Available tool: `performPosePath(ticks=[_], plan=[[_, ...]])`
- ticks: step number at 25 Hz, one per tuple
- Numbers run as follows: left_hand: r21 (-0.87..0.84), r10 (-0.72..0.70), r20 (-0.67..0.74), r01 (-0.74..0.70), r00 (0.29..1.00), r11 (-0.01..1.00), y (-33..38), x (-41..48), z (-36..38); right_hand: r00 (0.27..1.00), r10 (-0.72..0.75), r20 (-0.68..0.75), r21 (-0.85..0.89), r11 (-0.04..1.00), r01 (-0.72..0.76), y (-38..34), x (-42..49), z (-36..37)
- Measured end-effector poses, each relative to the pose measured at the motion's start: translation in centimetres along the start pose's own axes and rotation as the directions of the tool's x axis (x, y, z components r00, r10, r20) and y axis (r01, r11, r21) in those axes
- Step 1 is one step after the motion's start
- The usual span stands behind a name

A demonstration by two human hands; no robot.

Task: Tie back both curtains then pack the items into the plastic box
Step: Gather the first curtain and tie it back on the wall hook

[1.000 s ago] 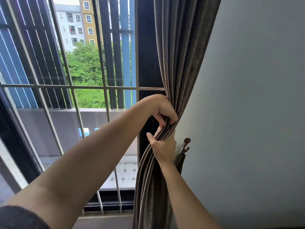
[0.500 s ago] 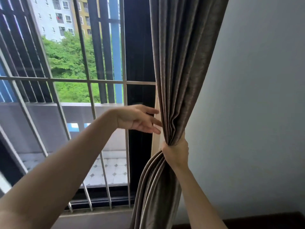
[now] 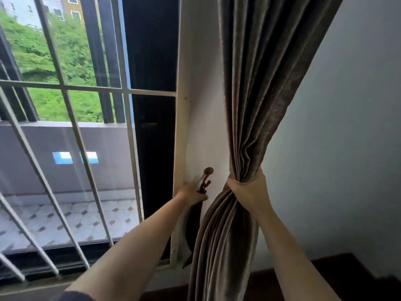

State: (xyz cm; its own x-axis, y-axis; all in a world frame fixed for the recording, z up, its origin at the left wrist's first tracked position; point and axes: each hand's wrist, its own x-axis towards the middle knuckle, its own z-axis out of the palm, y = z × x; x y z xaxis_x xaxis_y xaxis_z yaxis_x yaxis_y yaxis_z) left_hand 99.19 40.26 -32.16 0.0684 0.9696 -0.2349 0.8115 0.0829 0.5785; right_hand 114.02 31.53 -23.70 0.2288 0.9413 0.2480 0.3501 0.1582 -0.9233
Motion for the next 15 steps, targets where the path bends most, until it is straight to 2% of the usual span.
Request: performPosePath(ticks=[5, 8, 9, 11, 15], plan=[[-0.170, -0.065, -0.023, 0.060, 0.998, 0.984, -2.0, 2.1, 3.5, 1.000, -0.009, 0.026, 0.003, 1.000, 0.009, 1.1, 1.3, 0.0], [-0.343, 0.020, 0.023, -0.011, 1.000, 0.939, -3.6, 0.5, 3.3, 0.999, -0.028, 0.045, 0.024, 0.999, 0.027, 1.0, 1.6, 0.6], [-0.349, 0.080, 0.011, -0.072, 0.997, 0.935, -4.5, -0.5, 2.5, 0.998, -0.035, 0.049, 0.037, 0.999, 0.034, 1.0, 1.7, 0.9], [-0.215, 0.180, -0.002, -0.176, 0.984, 0.961, -7.2, -2.2, -0.4, 0.997, -0.043, 0.059, 0.064, 0.997, 0.039, 0.8, 1.8, 1.4], [0.138, 0.250, -0.032, -0.243, 0.968, 0.960, -11.5, -4.3, -8.0, 0.991, -0.044, 0.125, 0.072, 0.997, 0.036, 0.3, 2.1, 3.5]])
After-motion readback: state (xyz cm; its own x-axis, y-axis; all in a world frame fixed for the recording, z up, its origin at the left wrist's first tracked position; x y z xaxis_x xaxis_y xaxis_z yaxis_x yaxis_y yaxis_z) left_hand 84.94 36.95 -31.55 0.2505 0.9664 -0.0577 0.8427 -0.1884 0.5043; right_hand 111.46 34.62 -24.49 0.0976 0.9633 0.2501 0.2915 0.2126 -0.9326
